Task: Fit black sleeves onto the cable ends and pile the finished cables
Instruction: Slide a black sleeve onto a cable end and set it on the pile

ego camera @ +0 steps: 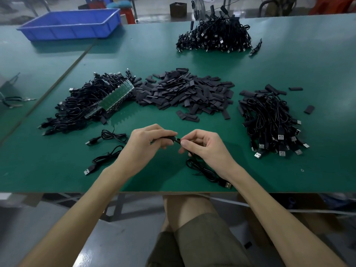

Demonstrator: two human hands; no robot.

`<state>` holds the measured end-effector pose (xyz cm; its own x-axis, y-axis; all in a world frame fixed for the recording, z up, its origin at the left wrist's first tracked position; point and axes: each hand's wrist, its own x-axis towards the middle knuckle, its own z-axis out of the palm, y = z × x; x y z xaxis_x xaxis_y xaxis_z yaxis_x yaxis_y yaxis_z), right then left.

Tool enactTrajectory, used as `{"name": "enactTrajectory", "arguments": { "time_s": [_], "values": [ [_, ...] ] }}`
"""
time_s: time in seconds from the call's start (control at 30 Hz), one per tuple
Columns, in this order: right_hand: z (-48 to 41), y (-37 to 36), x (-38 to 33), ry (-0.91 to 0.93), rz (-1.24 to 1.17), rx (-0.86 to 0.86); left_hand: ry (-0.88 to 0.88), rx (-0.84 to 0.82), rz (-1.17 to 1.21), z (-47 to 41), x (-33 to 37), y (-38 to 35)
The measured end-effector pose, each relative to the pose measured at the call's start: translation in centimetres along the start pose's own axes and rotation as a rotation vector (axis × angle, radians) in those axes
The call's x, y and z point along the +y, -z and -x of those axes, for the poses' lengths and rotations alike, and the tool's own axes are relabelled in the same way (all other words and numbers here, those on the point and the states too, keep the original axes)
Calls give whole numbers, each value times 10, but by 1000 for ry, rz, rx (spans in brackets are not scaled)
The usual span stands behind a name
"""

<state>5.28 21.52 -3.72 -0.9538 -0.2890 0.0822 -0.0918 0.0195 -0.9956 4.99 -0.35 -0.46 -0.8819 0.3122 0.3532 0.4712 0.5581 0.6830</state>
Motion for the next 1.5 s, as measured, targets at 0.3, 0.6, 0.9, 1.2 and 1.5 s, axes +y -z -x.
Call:
{"name": "enactTrajectory", "arguments": {
  "time_s": [0.3,0.6,0.9,1.2,1.5],
  "values": [
    [2,0,2,-10,54,-19,-141,-55,-147,1,6,1],
    [1,0,2,-2,43,-40,-83,-33,-21,1,2,-7],
    [1,-1,-1,15,25,-66,-113,78,179,3,-1,-15],
    [-1,-2,0,38,59,-40,107,-110,248,4,-10,-10],
    [-1,0,0,29,56,-39,223,-50,532,10,-14,-19]
  ]
}}
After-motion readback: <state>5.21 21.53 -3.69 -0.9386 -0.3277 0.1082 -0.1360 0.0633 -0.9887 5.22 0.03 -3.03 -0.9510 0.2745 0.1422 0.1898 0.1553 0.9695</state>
